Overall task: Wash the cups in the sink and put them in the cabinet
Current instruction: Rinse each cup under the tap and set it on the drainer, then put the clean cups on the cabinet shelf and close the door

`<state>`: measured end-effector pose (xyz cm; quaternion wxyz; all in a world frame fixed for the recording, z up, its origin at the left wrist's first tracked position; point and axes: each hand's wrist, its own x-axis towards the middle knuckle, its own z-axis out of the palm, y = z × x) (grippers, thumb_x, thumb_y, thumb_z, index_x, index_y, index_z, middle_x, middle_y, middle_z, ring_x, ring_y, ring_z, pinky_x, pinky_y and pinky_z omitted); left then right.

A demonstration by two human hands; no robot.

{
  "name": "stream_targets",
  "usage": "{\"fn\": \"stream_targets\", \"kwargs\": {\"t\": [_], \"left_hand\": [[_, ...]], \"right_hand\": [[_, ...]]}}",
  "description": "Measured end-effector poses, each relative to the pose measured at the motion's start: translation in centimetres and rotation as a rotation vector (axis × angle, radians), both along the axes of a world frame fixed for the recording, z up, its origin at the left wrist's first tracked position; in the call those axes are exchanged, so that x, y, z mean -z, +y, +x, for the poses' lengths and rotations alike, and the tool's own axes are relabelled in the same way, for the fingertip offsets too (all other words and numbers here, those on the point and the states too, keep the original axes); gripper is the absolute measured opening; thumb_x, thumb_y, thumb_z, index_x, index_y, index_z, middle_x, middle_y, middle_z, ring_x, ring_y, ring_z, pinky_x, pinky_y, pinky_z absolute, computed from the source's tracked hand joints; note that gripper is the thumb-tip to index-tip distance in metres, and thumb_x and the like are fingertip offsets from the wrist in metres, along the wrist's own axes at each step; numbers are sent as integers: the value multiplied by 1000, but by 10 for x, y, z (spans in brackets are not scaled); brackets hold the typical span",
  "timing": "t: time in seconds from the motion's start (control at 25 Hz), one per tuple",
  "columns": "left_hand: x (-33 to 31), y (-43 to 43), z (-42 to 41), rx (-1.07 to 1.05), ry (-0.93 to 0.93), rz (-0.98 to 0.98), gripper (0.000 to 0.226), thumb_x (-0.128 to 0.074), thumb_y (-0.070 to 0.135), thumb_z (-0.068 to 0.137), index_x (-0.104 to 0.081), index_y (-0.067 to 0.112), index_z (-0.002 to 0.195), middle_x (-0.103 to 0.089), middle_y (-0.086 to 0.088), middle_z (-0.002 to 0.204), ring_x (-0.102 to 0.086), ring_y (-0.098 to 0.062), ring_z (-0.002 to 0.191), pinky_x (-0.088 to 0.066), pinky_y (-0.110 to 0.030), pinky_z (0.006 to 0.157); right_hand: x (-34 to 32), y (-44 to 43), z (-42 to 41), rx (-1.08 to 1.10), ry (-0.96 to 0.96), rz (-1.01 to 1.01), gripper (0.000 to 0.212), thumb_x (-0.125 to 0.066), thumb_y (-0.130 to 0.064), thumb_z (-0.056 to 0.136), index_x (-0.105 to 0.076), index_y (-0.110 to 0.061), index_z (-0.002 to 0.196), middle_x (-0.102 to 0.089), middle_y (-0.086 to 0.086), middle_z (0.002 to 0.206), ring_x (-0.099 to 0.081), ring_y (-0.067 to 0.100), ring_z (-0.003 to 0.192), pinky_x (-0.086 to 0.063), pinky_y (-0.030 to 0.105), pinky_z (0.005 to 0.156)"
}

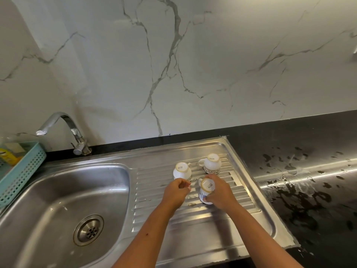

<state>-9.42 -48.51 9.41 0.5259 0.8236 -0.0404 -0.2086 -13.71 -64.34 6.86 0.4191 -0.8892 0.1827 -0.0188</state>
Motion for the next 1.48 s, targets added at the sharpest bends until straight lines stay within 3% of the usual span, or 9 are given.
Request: {"fn": "stream_targets", "kwargs": {"t": [0.32, 0.52, 0.68, 0.8, 1.04, 1.12, 1.2, 1.28, 1.48], "left_hand": [[-5, 28, 8, -131, -65, -35, 17, -56, 12, 92, -62, 21, 105, -63, 1, 101, -58, -11, 90, -43, -15, 65], [-7, 71, 17, -288, -124, 21, 35, -58, 13, 90, -54, 23, 124, -60, -1, 115, -56, -11, 95, -45, -16, 70], [-8, 104, 24, -292, -222, 564, 81, -62, 32, 85, -12, 40, 149, -19, -3, 158, -23, -32, 142, -28, -48, 113], [-13, 116, 9, -240, -240, 873, 90, -55, 40, 90, 13, 43, 148, 18, -1, 159, 18, -36, 145, 2, -62, 112], [-9, 131, -29, -229, -178, 1049, 84, -46, 50, 92, 15, 41, 148, 22, -4, 158, 26, -35, 142, 11, -66, 107], [-11, 128, -39, -266, -184, 1011, 69, -48, 45, 92, -13, 33, 151, -2, -8, 160, 2, -34, 147, -6, -63, 112], [-24, 122, -53, -389, -279, 835, 24, -49, 31, 91, -62, 14, 103, -59, -13, 117, -55, -30, 111, -47, -47, 92], [-39, 109, -70, -439, -372, 779, 31, -47, 23, 88, -47, 12, 59, -52, -3, 63, -53, -25, 63, -43, -32, 53], [-67, 75, -113, -406, -502, 621, 29, -47, 8, 85, -40, 12, 57, -46, -2, 60, -44, -20, 55, -36, -29, 48]], "right_hand": [[-27, 30, 14, -24, -132, -278, 47, -69, -32, 81, -53, -26, 124, -51, -3, 130, -49, 21, 117, -43, 40, 98], [-43, 79, 30, -339, -174, -324, 50, -60, -37, 88, -45, -27, 134, -44, -6, 140, -39, 18, 129, -36, 35, 103], [-46, 114, 38, -674, 8, -543, 86, -58, -41, 90, 4, -40, 149, -4, -8, 160, -3, 24, 147, -8, 58, 114], [-38, 128, 40, -794, 41, -674, 77, -57, -41, 91, -6, -41, 149, 14, -9, 159, 12, 25, 146, 3, 65, 109], [-39, 142, 27, -864, 8, -696, 73, -56, -40, 91, -10, -42, 148, 13, -8, 159, 11, 25, 146, 4, 65, 109], [-41, 140, 19, -840, -16, -682, 66, -56, -37, 91, -21, -37, 147, -2, -4, 160, -3, 26, 147, -4, 60, 112], [-48, 132, 5, -693, -129, -600, 39, -54, -29, 90, -47, -24, 128, -44, 5, 140, -42, 29, 130, -36, 43, 100], [-60, 120, -13, -534, -254, -529, 10, -49, -14, 89, -56, -12, 95, -62, 10, 100, -61, 31, 91, -41, 33, 64], [-86, 90, -62, -441, -309, -596, 17, -44, 0, 88, -59, -7, 87, -65, 15, 90, -62, 32, 82, -36, 30, 58]]}}
